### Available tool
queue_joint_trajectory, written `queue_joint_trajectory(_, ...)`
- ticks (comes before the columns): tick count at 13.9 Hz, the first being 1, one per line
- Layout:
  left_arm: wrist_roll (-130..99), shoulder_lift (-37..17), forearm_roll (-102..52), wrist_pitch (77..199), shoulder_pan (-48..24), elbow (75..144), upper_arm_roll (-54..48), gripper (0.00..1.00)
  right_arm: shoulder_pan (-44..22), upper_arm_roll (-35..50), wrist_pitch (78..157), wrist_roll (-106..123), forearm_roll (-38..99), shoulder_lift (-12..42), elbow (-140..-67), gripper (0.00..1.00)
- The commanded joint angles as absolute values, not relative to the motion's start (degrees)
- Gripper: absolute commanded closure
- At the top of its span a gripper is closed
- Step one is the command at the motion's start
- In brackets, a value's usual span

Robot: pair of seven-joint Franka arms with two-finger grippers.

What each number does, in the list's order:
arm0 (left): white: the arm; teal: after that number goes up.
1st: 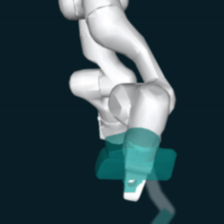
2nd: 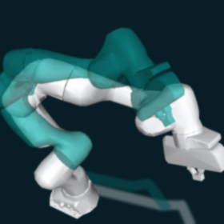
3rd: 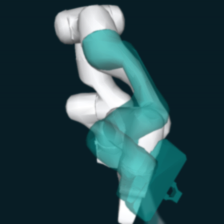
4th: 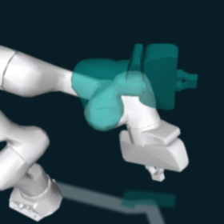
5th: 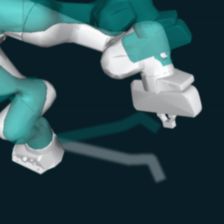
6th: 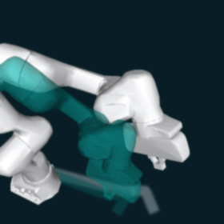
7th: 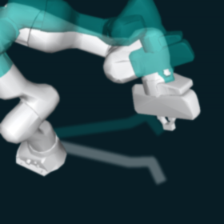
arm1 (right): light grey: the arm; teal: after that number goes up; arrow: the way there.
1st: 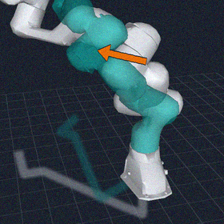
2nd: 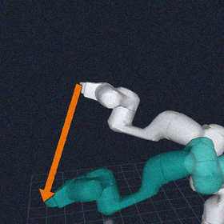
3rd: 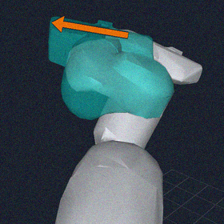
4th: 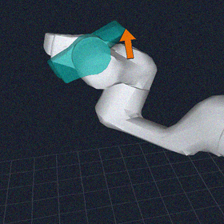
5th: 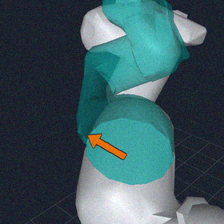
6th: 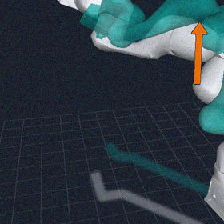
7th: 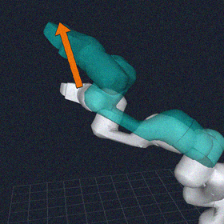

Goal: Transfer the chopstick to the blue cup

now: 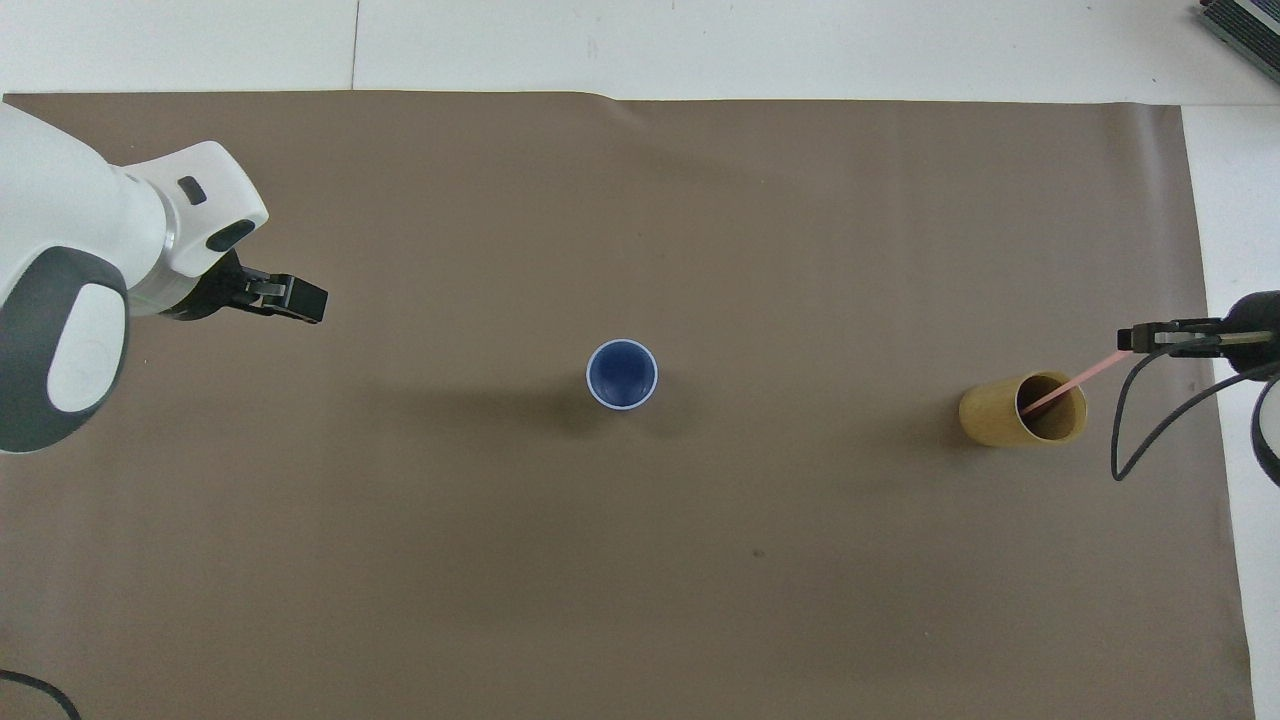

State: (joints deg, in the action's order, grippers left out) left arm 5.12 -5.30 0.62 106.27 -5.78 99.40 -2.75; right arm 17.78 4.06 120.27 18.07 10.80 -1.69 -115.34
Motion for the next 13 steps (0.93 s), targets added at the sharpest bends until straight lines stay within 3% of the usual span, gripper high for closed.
queue_joint_trajectory(1,9.9,-3.3,0.9,104.3,-2.0,99.7,-3.4,0.00,18.7,4.6,119.1,19.9,13.7,-3.3,-116.5,0.82)
queue_joint_trajectory(3,9.9,-2.1,1.4,100.5,-1.8,96.6,-3.3,0.00,18.7,4.6,118.2,19.8,13.8,-3.3,-116.3,0.86)
queue_joint_trajectory(5,9.9,-2.1,1.6,94.6,-1.8,91.6,-3.3,0.00,18.7,4.6,117.9,19.7,13.9,-3.3,-116.1,1.00)
queue_joint_trajectory(10,11.5,-1.5,1.5,86.6,-1.5,86.0,-2.9,0.00,18.7,4.5,117.9,19.0,15.5,-3.0,-114.5,1.00)
queue_joint_trajectory(13,11.2,2.2,0.9,87.8,-0.6,90.2,-2.9,0.00,18.6,4.6,117.7,14.2,15.1,-3.2,-111.1,1.00)
